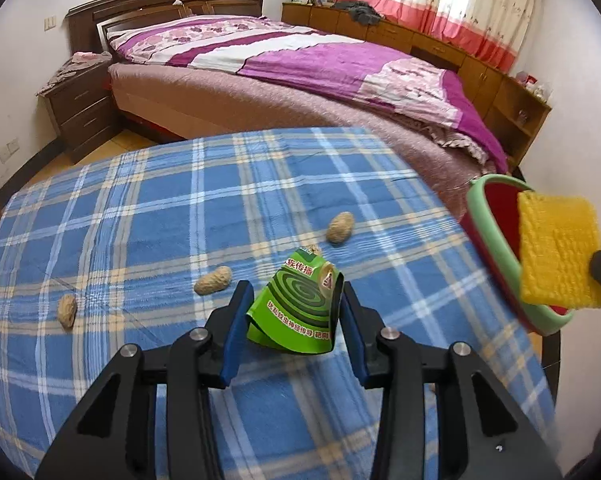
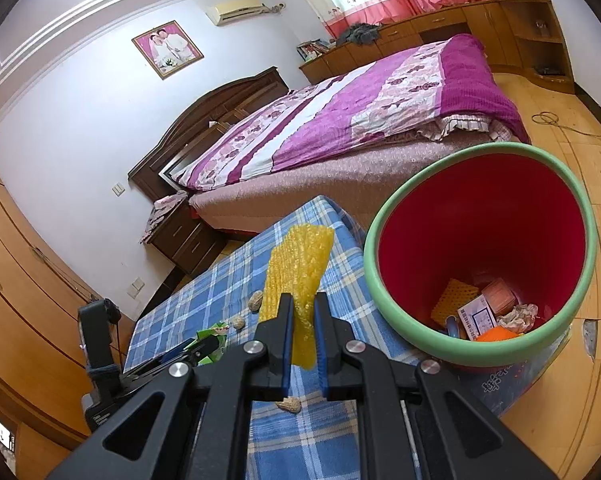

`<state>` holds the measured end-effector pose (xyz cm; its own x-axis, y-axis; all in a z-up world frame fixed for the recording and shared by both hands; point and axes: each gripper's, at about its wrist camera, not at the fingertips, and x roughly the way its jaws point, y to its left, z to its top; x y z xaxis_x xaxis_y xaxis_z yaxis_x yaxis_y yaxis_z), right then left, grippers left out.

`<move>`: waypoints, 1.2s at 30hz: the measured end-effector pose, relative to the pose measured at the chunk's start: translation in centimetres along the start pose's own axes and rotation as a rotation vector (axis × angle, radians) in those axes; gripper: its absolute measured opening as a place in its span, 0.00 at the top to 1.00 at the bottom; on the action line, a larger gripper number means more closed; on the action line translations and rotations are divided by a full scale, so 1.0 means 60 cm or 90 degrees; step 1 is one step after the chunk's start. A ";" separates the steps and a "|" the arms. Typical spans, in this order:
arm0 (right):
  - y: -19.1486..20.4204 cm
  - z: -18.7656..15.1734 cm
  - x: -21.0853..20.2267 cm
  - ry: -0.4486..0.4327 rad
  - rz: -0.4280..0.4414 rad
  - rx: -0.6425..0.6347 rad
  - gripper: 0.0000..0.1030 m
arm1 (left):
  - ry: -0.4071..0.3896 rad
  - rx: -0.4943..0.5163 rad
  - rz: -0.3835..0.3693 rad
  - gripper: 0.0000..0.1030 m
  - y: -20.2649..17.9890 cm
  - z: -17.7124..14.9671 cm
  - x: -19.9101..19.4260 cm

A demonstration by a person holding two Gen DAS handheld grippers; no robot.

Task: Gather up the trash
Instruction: 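Grasp the green mosquito-coil box with the left tool while the right tool holds the net, then carry the green box with the left tool over the bucket while the right tool carries the net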

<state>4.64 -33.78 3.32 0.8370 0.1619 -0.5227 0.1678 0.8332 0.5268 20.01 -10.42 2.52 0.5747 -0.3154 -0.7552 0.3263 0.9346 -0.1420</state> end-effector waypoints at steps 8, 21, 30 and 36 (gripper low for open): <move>-0.011 0.002 -0.035 -0.021 0.003 0.011 0.89 | -0.030 0.006 -0.031 0.58 -0.045 0.004 -0.056; -0.074 0.007 -0.099 -0.067 -0.019 0.054 0.89 | -0.060 0.052 -0.092 0.58 -0.162 0.013 -0.107; -0.145 0.008 -0.122 -0.079 -0.048 0.098 0.89 | -0.048 0.087 -0.123 0.58 -0.249 0.021 -0.082; -0.189 0.008 -0.120 -0.080 -0.071 0.122 0.89 | -0.034 0.110 -0.135 0.58 -0.298 0.022 -0.045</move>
<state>-3.04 -44.65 1.45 0.8638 -0.0018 -0.5038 0.3482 0.7248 0.5945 13.60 -26.51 7.96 0.5174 -0.5140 -0.6842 0.5646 0.8059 -0.1784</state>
